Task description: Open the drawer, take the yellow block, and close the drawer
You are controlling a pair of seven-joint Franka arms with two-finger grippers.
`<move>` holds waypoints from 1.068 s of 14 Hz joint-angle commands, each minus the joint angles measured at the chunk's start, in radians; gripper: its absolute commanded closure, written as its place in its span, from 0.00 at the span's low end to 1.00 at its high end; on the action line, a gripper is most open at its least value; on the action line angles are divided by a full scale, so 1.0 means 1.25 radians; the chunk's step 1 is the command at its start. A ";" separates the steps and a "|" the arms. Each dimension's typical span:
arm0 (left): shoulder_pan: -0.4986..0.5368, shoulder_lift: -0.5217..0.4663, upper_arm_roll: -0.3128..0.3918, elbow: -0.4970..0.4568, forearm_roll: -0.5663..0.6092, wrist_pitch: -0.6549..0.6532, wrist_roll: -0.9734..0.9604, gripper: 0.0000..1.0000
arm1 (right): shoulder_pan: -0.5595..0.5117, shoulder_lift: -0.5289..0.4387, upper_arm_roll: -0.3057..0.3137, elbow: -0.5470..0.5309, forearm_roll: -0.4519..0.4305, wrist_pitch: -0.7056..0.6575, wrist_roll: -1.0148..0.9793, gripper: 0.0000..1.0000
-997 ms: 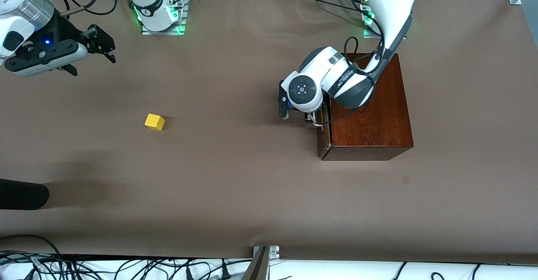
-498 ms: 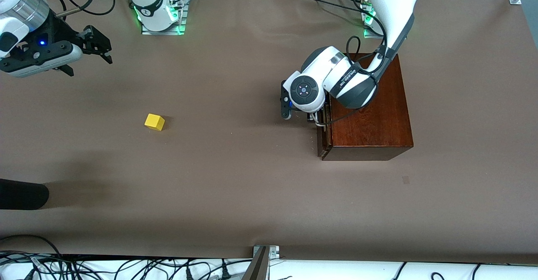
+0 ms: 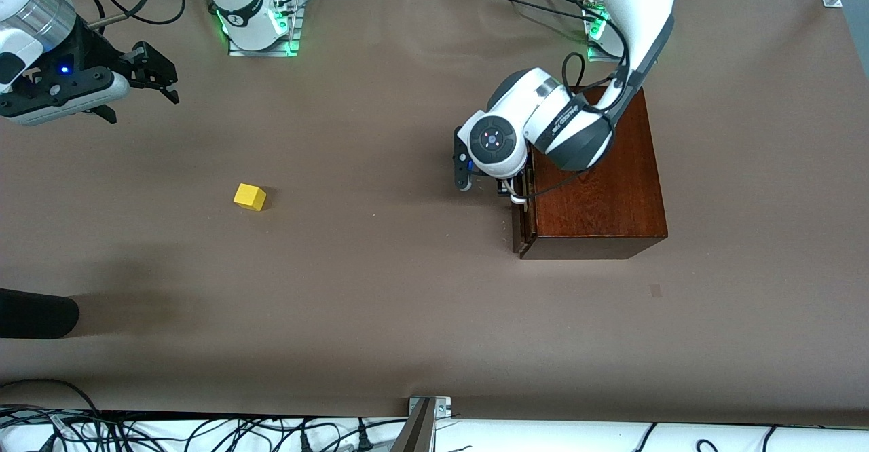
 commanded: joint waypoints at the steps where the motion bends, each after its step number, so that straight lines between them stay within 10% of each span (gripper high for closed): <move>1: 0.008 -0.103 0.001 -0.002 0.010 -0.049 -0.092 0.00 | -0.001 0.004 0.001 0.013 -0.007 -0.008 0.001 0.00; 10: 0.224 -0.159 0.032 0.237 0.010 -0.264 -0.317 0.00 | -0.003 0.000 -0.007 0.014 -0.006 0.000 0.003 0.00; 15: 0.288 -0.313 0.144 0.017 -0.103 -0.083 -0.575 0.00 | -0.003 -0.006 -0.008 0.014 -0.002 0.002 0.003 0.00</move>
